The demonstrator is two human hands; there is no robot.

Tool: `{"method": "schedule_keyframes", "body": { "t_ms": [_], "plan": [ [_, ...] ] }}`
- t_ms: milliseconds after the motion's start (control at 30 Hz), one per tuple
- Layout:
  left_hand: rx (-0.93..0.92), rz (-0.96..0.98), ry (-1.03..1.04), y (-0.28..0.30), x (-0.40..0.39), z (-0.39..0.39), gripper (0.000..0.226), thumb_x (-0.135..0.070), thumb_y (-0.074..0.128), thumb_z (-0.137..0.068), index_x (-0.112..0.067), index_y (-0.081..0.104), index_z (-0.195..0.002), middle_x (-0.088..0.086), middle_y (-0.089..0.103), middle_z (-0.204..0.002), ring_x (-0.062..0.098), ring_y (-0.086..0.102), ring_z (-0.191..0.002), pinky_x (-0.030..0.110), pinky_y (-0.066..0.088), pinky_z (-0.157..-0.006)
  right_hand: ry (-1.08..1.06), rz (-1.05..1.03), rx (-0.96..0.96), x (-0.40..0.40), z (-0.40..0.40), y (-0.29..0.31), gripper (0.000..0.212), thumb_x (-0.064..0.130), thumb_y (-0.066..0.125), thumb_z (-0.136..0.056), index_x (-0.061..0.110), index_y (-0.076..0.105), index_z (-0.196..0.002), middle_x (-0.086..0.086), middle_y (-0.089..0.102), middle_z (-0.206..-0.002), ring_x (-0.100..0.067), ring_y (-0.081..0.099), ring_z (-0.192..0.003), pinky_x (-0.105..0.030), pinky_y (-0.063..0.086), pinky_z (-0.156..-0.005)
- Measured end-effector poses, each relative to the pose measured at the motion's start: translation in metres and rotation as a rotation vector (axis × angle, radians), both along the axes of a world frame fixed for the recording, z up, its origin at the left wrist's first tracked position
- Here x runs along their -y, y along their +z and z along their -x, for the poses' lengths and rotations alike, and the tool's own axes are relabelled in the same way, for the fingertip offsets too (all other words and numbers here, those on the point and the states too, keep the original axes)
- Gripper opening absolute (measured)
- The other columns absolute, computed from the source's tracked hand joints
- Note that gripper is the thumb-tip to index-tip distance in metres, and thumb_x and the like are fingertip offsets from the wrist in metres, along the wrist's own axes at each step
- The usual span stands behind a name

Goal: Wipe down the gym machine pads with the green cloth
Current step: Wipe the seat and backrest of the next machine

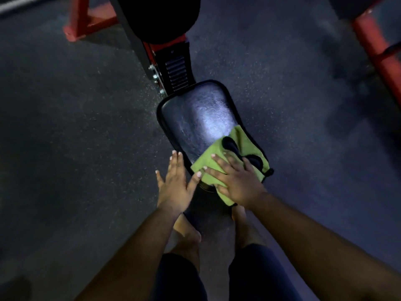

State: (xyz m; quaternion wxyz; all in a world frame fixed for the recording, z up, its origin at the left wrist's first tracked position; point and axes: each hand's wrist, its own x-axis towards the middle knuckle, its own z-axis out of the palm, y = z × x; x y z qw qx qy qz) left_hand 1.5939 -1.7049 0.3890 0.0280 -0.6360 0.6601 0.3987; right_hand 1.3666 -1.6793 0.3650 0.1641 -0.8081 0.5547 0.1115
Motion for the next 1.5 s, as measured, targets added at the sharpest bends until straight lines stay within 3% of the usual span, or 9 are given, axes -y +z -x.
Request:
{"method": "schedule_keyframes", "body": {
  "t_ms": [300, 500, 600, 733, 967, 1100, 1200, 1367, 1500],
  "plan": [
    [0.012, -0.123, -0.080, 0.102, -0.006, 0.018, 0.088, -0.075, 0.028, -0.094, -0.025, 0.006, -0.164, -0.006, -0.008, -0.171, 0.013, 0.003, -0.157, 0.056, -0.004, -0.124, -0.520, -0.029, 0.223, -0.024, -0.017, 0.119, 0.057, 0.038, 0.043, -0.091, 0.040, 0.047, -0.148, 0.008, 0.052, -0.150, -0.022, 0.050, -0.130, -0.042, 0.043, -0.087],
    [-0.671, -0.325, 0.372, 0.206, 0.001, 0.046, 0.058, -0.064, 0.066, -0.086, -0.015, 0.070, -0.118, 0.004, 0.074, -0.118, 0.017, 0.067, -0.111, 0.032, 0.053, -0.095, -0.531, 0.144, 0.391, -0.046, -0.044, 0.209, 0.054, 0.040, 0.046, -0.088, 0.032, 0.053, -0.141, 0.007, 0.047, -0.152, -0.019, 0.046, -0.130, -0.045, 0.050, -0.090],
    [-0.726, -0.201, 0.316, 0.231, 0.011, 0.040, 0.045, -0.050, 0.070, -0.084, -0.012, 0.074, -0.108, 0.012, 0.077, -0.107, 0.017, 0.069, -0.097, 0.046, 0.054, -0.095, -0.510, 0.144, 0.417, -0.040, -0.048, 0.231, 0.056, 0.051, 0.041, -0.093, 0.035, 0.046, -0.147, 0.004, 0.035, -0.160, -0.022, 0.036, -0.140, -0.053, 0.045, -0.101],
    [-0.758, -0.085, 0.273, 0.266, 0.035, 0.020, 0.011, -0.019, 0.063, -0.099, -0.014, 0.071, -0.103, 0.002, 0.076, -0.096, 0.011, 0.066, -0.088, 0.036, 0.053, -0.086, -0.517, 0.251, 0.539, -0.022, -0.048, 0.266, 0.055, 0.071, 0.035, -0.095, 0.045, 0.049, -0.142, -0.001, 0.031, -0.163, -0.027, 0.035, -0.143, -0.054, 0.038, -0.106],
    [-0.716, 0.118, -0.096, 0.327, 0.116, -0.043, 0.030, -0.042, 0.064, -0.090, -0.022, 0.071, -0.111, -0.006, 0.076, -0.102, 0.011, 0.071, -0.096, 0.036, 0.054, -0.087, -0.783, 0.382, 0.722, 0.058, -0.097, 0.310, 0.090, 0.073, 0.050, -0.085, 0.041, 0.014, -0.162, 0.012, 0.010, -0.170, -0.018, 0.010, -0.157, -0.046, 0.016, -0.122],
    [-0.685, 0.223, -0.261, 0.363, 0.167, -0.087, 0.031, -0.047, 0.070, -0.087, -0.025, 0.073, -0.108, -0.006, 0.077, -0.098, 0.015, 0.073, -0.094, 0.042, 0.057, -0.086, -0.756, 0.297, 0.884, 0.094, -0.128, 0.337, 0.088, 0.075, 0.061, -0.078, 0.051, 0.024, -0.154, 0.037, 0.031, -0.147, -0.009, 0.020, -0.151, -0.046, 0.026, -0.122],
    [-0.622, 0.287, -0.434, 0.387, 0.200, -0.106, 0.033, -0.051, 0.071, -0.085, -0.029, 0.071, -0.109, -0.011, 0.076, -0.098, 0.008, 0.072, -0.092, 0.044, 0.057, -0.085, -0.729, 0.250, 0.991, 0.116, -0.144, 0.365, 0.088, 0.059, 0.079, -0.079, 0.054, 0.028, -0.150, 0.016, 0.057, -0.125, -0.008, 0.049, -0.122, -0.029, 0.042, -0.104],
    [-0.599, 0.363, -0.560, 0.430, 0.248, -0.112, 0.047, -0.056, 0.073, -0.080, -0.039, 0.056, -0.120, -0.016, 0.071, -0.099, 0.005, 0.069, -0.091, 0.033, 0.056, -0.083, -0.653, 0.380, 0.994, 0.162, -0.161, 0.400, 0.014, 0.061, 0.065, -0.083, 0.051, 0.063, -0.091, 0.018, 0.059, -0.093, -0.005, 0.055, -0.095, -0.030, 0.043, -0.087],
    [-0.322, 0.435, -0.620, 0.444, 0.304, -0.122, 0.049, -0.065, 0.075, -0.077, -0.033, 0.061, -0.111, -0.013, 0.072, -0.092, 0.008, 0.070, -0.089, 0.032, 0.055, -0.078, -0.772, 0.492, 1.174, 0.207, -0.153, 0.419, 0.012, 0.044, 0.066, -0.090, 0.032, 0.066, -0.091, 0.017, 0.066, -0.091, 0.001, 0.062, -0.088, -0.018, 0.046, -0.077]
  ]
}}
